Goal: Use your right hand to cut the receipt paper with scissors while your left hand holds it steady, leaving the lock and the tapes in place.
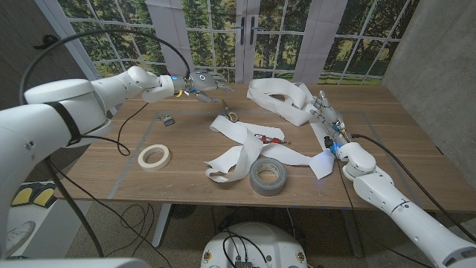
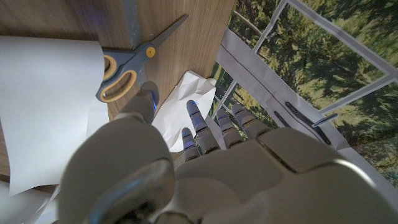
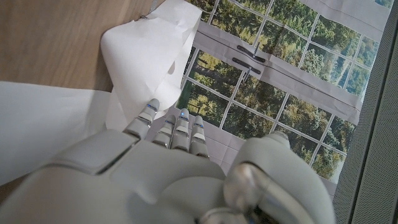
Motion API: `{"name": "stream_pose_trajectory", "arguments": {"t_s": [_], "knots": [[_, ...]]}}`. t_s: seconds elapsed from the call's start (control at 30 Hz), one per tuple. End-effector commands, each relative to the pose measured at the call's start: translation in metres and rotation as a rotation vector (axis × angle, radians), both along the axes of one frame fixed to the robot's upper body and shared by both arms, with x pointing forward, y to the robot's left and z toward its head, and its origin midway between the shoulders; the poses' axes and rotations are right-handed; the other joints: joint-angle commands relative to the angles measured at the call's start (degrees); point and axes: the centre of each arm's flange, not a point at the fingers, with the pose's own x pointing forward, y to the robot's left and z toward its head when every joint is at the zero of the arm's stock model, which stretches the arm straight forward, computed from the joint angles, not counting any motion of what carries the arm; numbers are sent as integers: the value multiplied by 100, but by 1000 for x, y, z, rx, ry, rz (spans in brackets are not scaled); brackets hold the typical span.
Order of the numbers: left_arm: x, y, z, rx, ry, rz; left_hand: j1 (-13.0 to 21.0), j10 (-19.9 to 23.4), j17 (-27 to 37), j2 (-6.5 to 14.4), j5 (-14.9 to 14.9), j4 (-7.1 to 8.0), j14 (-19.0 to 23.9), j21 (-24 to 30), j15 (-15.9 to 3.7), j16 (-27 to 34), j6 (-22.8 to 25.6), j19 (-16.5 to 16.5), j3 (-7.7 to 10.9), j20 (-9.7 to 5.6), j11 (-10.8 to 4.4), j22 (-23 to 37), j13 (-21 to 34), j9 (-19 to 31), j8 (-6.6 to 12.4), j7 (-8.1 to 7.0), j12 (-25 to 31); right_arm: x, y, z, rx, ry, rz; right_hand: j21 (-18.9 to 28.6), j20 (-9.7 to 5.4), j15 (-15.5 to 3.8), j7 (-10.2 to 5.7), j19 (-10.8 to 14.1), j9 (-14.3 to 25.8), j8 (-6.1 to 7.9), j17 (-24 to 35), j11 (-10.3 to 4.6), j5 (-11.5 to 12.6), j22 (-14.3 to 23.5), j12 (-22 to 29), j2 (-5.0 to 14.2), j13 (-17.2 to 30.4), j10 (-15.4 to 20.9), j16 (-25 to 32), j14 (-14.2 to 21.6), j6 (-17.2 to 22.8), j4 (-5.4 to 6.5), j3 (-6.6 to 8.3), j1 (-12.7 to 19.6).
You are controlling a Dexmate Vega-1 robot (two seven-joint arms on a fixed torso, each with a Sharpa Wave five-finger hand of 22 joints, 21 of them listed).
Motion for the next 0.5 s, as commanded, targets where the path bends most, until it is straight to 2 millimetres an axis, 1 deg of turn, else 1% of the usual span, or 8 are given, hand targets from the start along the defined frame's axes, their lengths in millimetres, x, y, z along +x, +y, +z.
{"name": "stream_pose_trajectory", "arguments": {"t_s": [0.03,0.5], "knots": [[4,0,-1,21,-9,9,102,-12,7,5,-9,-13,-20,-9,-990,-8,-25,20,-11,-227,-15,18,16,12,2,-13,-15,-3,0,0,-6,-1,-17,39,9,-95,-20,41,10,14,12,-4,-9,15,10,12,34,61,16,54,53,-34,4,42],[7,1,0,28,-23,27,146,-12,7,-1,-9,-21,-37,-9,-989,-12,-22,24,-29,-235,-10,17,22,11,14,-11,-28,-4,0,-2,-4,4,-23,34,10,-101,-22,42,11,6,14,-6,-20,16,3,14,35,76,13,55,71,-43,16,46]]}}
